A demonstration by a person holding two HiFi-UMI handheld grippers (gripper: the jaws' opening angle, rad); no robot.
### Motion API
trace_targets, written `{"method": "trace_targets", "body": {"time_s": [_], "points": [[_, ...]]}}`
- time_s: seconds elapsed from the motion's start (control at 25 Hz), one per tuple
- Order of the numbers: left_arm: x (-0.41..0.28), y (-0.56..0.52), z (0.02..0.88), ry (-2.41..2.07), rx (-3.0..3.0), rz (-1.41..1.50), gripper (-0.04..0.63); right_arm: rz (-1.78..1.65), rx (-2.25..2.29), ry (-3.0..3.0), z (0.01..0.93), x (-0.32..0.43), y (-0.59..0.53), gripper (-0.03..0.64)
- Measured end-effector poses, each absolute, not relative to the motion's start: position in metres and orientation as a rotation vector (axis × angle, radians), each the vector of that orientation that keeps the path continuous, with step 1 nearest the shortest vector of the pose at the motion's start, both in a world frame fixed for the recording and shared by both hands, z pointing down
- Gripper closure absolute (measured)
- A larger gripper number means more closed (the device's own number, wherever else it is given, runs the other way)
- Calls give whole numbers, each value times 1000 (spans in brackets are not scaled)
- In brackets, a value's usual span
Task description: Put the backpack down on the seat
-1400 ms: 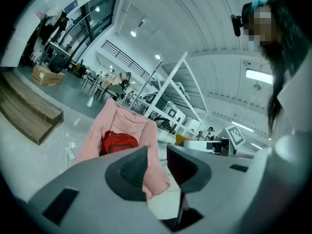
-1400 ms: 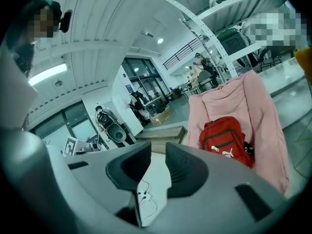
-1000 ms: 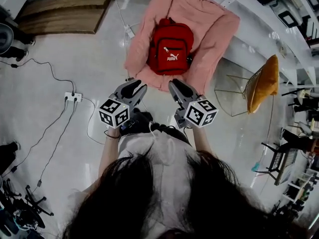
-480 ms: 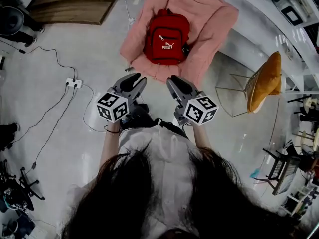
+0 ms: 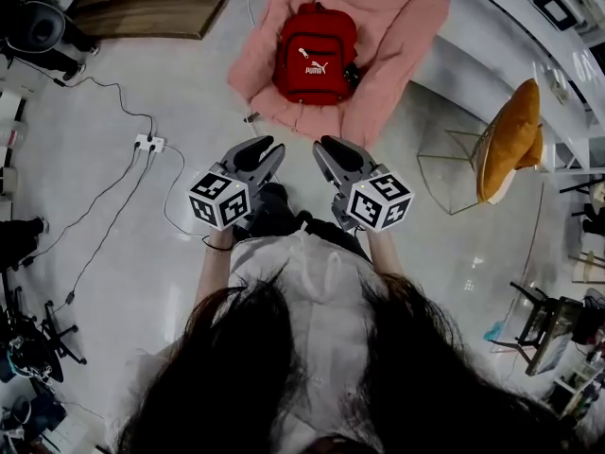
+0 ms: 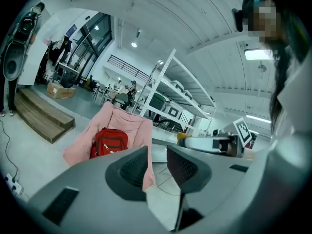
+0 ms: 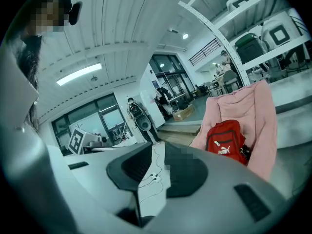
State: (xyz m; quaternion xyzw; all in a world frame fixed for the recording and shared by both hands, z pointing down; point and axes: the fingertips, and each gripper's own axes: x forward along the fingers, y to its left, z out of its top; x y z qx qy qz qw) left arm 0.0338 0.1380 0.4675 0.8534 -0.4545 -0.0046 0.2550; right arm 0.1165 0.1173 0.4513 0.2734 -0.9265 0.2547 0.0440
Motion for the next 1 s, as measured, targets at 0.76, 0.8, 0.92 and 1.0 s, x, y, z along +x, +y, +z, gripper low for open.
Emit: {"method": "trace_targets", "body": {"time_s": [0.76,0.8,0.92,1.0], "points": [[42,151,459,-1299,2324,8,466,697,785,-2841,452,128,131,528],[40,150,460,-1303,2323,8,466,695,784,-2841,452,127,130,528],[37,146,458,-1314,2321,5,466,685,782,-2841,452,126,126,529],[35,142,457,-1321,2322,3,466,679,783,-2841,452,125,122,528]]}}
